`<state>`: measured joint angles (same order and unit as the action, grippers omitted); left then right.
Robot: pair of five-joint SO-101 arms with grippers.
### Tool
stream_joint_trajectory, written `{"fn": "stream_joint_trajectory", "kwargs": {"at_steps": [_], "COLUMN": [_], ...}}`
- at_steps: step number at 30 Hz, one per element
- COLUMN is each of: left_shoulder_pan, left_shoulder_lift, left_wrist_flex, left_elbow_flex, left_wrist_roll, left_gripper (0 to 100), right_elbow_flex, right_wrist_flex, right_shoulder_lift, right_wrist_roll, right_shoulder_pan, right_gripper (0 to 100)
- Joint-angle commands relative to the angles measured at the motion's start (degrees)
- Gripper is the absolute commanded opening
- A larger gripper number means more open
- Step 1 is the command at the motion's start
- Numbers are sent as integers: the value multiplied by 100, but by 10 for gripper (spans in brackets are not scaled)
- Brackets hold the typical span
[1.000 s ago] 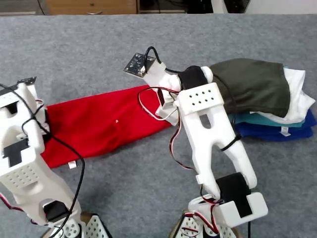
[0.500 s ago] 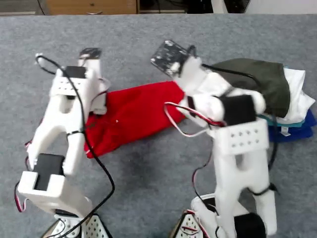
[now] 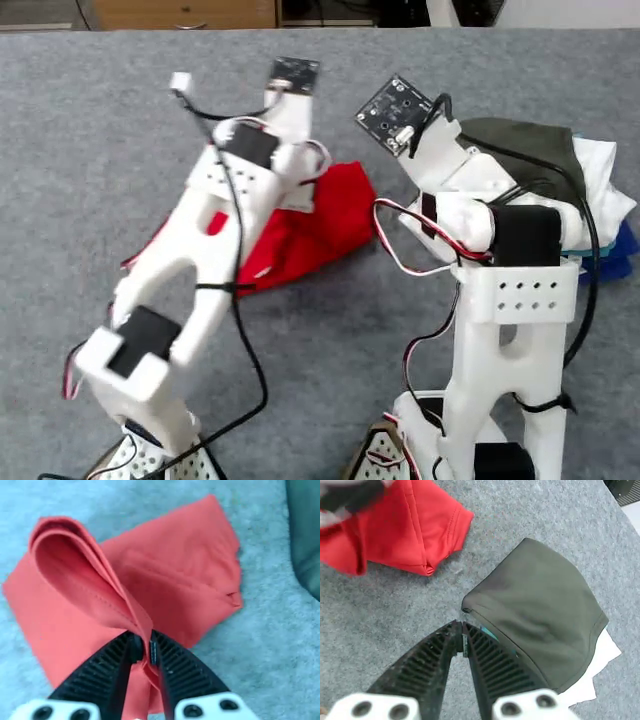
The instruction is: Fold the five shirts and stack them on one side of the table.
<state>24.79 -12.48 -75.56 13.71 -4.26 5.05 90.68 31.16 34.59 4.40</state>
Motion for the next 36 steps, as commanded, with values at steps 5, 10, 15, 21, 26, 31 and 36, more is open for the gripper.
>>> {"fn": "stream_joint_trajectory", "kwargs": {"at_steps": [5,10,15,21,26,31,36], "left_shoulder_pan": [448,633,651,580,185,-835,-1732], "left_shoulder_lift": [-1174,-1912,-2519,-2571,-2571,-2563,-2589], "left_wrist_flex": [-308,-554,-589,-1512,-2435,-2532,-2532], "left_elbow_flex": [1793,2927,3701,4642,5785,6224,5301], "left_wrist_roll": [-343,-343,-352,-774,-1468,-1451,-1046], "left_gripper": [18,18,18,171,277,184,16], "right_elbow_flex": [541,1086,1209,1200,1182,1182,1191], "right_wrist_flex": [-237,-554,-747,-765,-774,-1099,-1521], "right_shoulder_lift": [127,136,136,136,110,84,-391], "right_wrist_roll": [26,26,-149,-167,-176,-536,-765], "right_shoulder_pan": [-101,-251,-391,-365,-356,-110,1077], "right_gripper": [3,2,2,2,2,3,3]}}
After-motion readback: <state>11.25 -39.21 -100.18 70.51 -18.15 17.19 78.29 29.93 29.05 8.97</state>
